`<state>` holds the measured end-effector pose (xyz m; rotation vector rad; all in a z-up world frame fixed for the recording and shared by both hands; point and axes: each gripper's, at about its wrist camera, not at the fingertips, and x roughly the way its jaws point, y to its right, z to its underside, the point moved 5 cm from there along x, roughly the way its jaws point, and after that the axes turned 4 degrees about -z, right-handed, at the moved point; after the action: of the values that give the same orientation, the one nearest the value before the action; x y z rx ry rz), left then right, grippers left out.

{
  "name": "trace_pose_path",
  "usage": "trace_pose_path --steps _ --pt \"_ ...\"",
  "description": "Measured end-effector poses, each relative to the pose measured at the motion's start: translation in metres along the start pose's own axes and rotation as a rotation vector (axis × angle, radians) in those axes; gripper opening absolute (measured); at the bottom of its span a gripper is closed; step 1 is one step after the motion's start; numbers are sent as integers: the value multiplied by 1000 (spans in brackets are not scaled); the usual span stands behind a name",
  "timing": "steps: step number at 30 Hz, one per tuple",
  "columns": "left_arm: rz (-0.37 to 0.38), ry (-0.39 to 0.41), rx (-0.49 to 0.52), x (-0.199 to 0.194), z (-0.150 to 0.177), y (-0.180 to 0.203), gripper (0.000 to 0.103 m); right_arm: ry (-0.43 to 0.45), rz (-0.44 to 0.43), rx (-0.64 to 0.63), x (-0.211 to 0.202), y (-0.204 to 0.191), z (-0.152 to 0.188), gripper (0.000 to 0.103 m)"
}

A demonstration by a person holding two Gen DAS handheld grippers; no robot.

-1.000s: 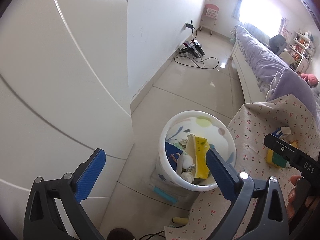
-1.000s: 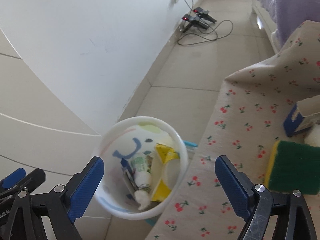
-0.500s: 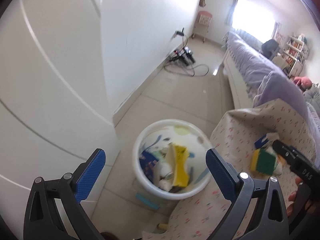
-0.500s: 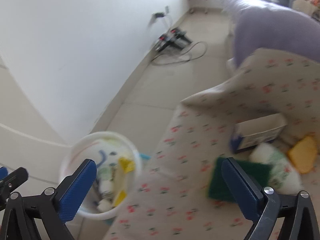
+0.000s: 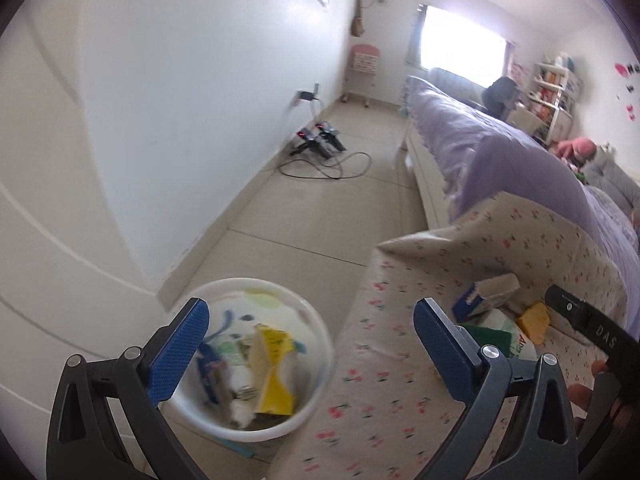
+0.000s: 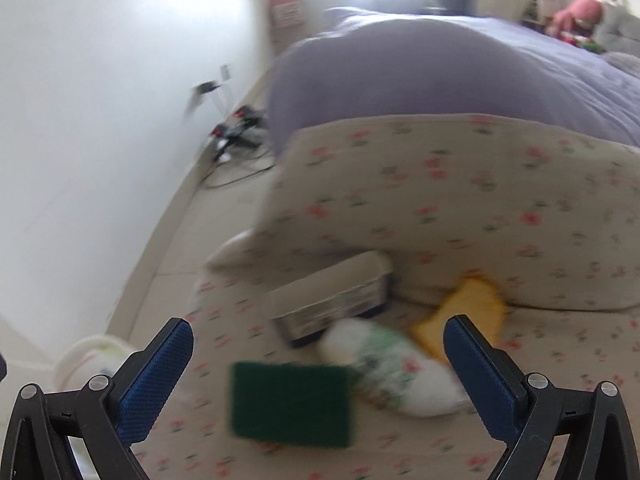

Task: Collect trash
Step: 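Move both tools back toward the bench, then grasp the orange peel with the right tool while the left reaches the small box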

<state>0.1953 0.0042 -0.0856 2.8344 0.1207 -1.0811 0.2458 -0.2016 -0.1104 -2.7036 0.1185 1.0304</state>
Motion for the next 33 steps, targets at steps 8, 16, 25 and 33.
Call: trace_pose_path --steps 8,16,25,33 --pt "72 -27 63 29 4 55 103 -47 65 141 24 77 -1 103" --pt "170 -101 148 61 15 96 103 -129 99 211 53 111 12 103" --pt "250 -155 177 91 16 116 103 -144 175 181 86 116 12 98" --pt "377 -183 189 106 13 145 100 -140 262 153 98 123 12 63"
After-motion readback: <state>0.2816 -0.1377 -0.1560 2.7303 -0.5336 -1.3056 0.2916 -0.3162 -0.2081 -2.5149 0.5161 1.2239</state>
